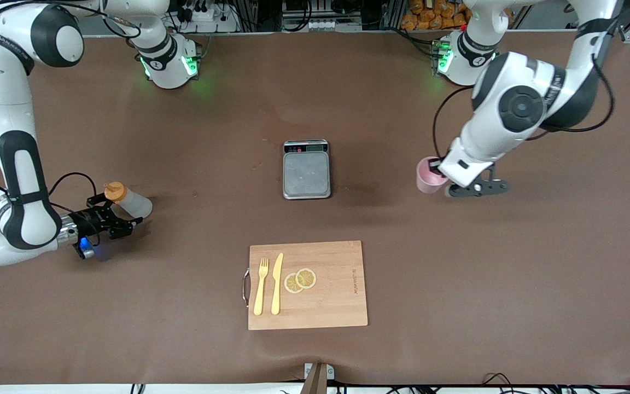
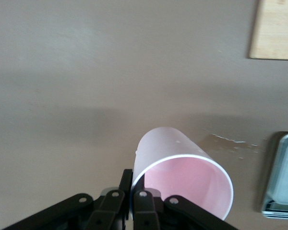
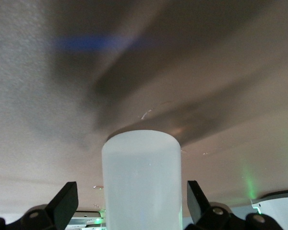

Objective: Add sauce to pink cup with both arms
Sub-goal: 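Lift the cup with the left gripper while the right gripper lifts the bottle, then lower the pink cup onto the metal scale and open the left gripper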

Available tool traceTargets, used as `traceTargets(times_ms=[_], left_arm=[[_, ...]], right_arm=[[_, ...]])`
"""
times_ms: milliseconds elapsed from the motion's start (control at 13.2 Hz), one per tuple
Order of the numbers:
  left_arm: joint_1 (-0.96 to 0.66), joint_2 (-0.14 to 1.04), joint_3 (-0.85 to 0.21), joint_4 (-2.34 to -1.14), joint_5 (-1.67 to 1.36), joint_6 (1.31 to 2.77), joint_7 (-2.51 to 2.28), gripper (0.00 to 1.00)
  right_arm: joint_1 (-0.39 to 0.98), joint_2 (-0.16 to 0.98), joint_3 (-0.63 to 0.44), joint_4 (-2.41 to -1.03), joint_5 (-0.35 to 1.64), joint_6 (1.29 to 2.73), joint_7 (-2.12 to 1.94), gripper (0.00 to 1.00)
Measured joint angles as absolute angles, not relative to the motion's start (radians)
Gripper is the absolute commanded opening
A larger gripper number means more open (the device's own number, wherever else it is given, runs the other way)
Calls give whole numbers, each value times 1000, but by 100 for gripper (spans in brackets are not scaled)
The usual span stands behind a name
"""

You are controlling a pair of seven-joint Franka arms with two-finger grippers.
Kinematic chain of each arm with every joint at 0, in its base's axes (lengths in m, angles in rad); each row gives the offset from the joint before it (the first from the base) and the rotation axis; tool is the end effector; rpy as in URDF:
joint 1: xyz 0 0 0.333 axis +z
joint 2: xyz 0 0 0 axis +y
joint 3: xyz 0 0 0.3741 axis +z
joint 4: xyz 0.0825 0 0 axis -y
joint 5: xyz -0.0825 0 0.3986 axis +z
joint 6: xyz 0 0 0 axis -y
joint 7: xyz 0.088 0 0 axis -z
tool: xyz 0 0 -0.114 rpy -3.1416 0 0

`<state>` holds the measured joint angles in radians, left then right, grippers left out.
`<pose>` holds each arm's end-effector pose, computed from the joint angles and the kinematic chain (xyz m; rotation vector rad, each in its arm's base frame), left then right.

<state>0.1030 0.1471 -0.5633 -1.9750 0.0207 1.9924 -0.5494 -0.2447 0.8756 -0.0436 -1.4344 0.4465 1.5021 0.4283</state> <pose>0.5337 -0.2504 0.4409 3.1321 0.1258 -0.1921 0.6641 -0.1377 0.1667 -2.3329 1.0932 1.1283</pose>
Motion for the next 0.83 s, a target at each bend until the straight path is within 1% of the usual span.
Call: traceTargets(times_ms=[151,303,454,605,681,756,832], left_arm=[[67,188,-616,-1975,20,2032,-672,0],[-13,222,-628,-1975,20,2079,-807,0],[-78,246,-630,-1973,20,2125,-906,0],[-135,280,-630,-1958,20,2165,-982,0],[-162,311,-630,-1937,20,2174,-1004,0],[-187,350,-629,-1908,20,2177,-1017,0],[-212,390,-628,-1877,21,2180,-1030,0]], right_arm=[[-245,876,-44,-1434,447,1473,428,100],[-245,876,-43,-1434,447,1451,428,100],[-245,876,-43,-1435,447,1444,428,86],[-245,876,-43,-1435,447,1443,426,78],[-245,877,-43,-1435,447,1443,426,87],[-245,878,-43,-1436,447,1444,426,100],[-245,883,-43,-1436,446,1447,421,100]])
